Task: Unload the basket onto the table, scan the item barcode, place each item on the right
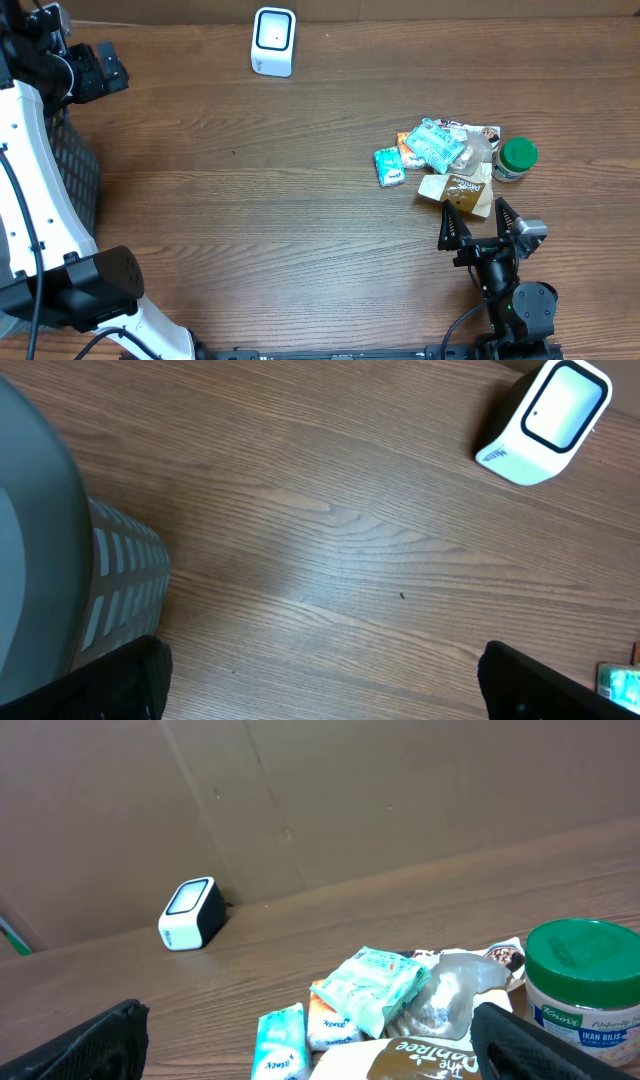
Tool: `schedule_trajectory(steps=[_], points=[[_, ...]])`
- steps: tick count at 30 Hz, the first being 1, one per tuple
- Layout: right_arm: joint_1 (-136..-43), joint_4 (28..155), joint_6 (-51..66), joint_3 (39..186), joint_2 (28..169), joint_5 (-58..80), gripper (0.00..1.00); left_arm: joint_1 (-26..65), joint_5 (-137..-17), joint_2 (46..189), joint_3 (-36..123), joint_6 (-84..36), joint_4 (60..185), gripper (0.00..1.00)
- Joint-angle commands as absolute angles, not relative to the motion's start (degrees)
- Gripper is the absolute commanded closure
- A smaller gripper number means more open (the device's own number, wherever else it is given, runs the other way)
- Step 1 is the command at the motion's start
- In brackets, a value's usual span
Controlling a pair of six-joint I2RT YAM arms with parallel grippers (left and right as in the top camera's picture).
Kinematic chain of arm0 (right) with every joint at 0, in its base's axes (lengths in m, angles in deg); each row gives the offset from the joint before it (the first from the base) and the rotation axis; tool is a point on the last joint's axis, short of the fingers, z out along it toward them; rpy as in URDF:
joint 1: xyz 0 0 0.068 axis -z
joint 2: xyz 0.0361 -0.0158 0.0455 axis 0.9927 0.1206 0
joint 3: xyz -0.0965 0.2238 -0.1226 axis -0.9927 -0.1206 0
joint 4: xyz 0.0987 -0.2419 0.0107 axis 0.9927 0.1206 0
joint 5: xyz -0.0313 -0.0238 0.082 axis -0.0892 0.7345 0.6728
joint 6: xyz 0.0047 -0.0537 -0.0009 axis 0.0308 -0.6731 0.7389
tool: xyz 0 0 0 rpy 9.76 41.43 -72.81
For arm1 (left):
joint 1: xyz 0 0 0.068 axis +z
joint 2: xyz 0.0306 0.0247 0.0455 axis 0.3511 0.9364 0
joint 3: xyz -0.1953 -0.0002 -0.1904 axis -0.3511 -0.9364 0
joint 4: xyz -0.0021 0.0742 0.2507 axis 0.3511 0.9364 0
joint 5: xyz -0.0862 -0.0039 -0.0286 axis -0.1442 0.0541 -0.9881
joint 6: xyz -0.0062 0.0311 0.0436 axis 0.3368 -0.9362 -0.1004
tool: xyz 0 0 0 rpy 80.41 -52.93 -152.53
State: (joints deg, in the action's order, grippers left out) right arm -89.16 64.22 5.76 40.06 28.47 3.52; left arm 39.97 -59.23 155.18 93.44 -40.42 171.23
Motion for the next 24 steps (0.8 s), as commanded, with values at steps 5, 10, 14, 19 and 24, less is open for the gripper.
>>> schedule_trajectory(steps=[5,10,14,19,24], points=[[-89.5,63.9,5.5,39.4,28.0,3.1,0.0,36.6,-59.6,145.9,91.0,-40.0,170.9,0.0],[-89.5,63.9,5.5,39.4,28.0,3.1,0.0,33.5,-59.2,134.6,77.1,-40.0,157.4,0.0],[-89.5,63.9,5.5,39.4,28.0,3.1,0.0,30.8,-59.5,124.0,61.4,-40.0,139.4,0.0],[-89.5,63.9,5.5,39.4,28.0,3.1,0.0,29.2,-59.4,109.0,38.9,-40.0,117.9,0.0],[-89.5,63.9,5.5,39.4,27.9,3.1,0.0,29.1,-57.7,96.9,22.6,-40.2,107.1,0.0]])
